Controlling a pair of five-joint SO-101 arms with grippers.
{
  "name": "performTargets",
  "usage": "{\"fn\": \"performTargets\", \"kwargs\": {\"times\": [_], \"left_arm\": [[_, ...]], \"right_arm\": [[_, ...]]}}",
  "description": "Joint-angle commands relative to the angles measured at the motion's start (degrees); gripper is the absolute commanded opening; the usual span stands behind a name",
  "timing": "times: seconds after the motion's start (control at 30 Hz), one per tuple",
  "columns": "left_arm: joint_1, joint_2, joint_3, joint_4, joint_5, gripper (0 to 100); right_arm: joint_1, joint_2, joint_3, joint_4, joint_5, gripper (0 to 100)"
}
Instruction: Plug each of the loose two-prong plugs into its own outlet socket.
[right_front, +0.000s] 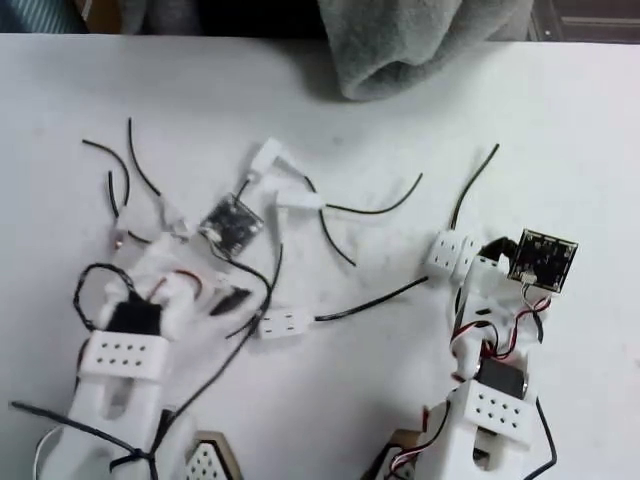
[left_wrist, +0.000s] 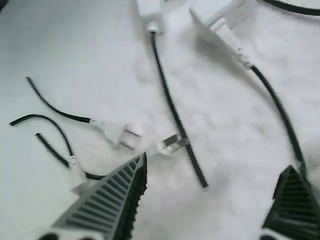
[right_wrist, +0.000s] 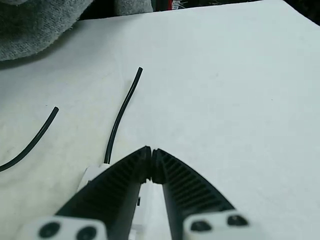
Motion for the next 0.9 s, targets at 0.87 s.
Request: {"fn": "performTargets", "kwargs": {"times": [0.87], "left_arm": [[-24.4, 71.3, -89.5, 42.5, 25.8, 38]], "right_arm": [[-2.4, 0.0, -0.2, -0.8, 0.7, 2.4]]}}
